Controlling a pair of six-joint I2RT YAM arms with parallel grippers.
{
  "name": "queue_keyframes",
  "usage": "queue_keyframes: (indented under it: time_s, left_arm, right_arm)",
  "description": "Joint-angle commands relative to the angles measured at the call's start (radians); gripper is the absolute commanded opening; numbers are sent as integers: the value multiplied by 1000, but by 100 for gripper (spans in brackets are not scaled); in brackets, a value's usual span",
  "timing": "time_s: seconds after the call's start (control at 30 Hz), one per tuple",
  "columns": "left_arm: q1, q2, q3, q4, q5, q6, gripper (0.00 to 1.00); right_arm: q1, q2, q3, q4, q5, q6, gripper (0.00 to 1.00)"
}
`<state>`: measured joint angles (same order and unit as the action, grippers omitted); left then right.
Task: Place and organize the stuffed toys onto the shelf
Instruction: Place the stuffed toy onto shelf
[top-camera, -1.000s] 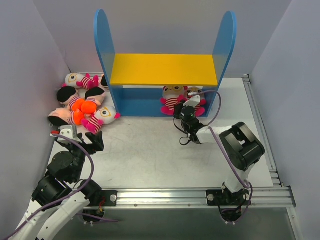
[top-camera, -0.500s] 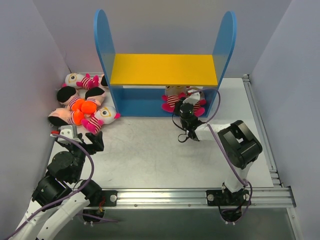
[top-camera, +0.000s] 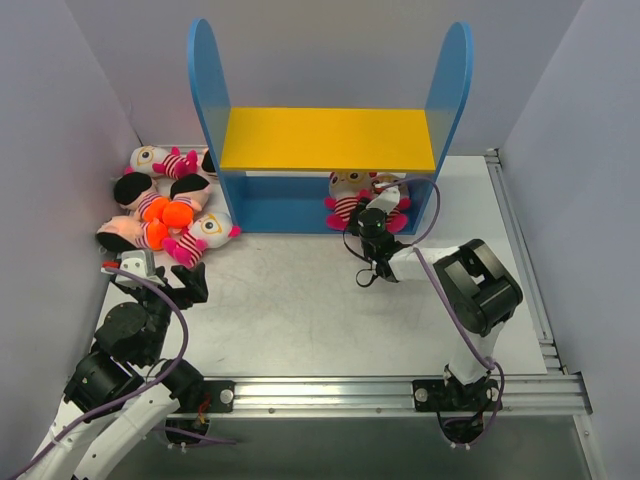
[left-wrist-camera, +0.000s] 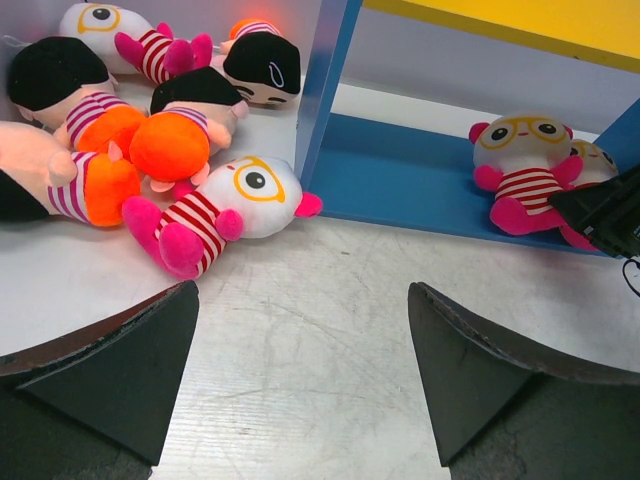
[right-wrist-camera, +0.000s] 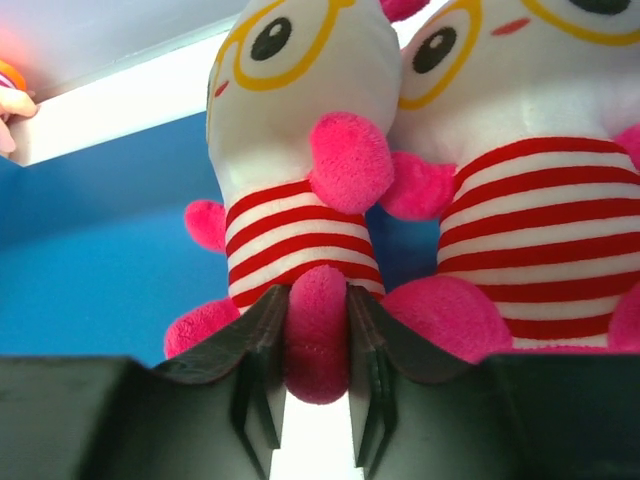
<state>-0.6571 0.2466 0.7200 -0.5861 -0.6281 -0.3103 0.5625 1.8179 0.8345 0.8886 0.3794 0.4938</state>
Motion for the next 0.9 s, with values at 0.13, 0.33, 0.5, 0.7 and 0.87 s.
queue_keyframes:
  time_s: [0.13, 0.33, 0.5, 0.7, 0.87]
  left_arm:
    - [7, 2, 10, 2, 8, 10, 94]
    - [8, 2, 10, 0, 8, 8, 94]
    - [10, 3, 10, -1, 8, 7, 94]
    - [10, 5, 9, -3, 10, 5, 94]
    - [11, 8, 10, -3, 10, 5, 94]
  right_arm:
    - [-4, -61, 6, -2, 52, -8, 33]
    - [7, -94, 8, -36, 61, -21, 40]
    - [22, -124, 12, -66, 88, -38, 43]
    - [34, -147, 29, -148, 92, -66, 54]
    - [54, -201, 18, -212, 105, -136, 55]
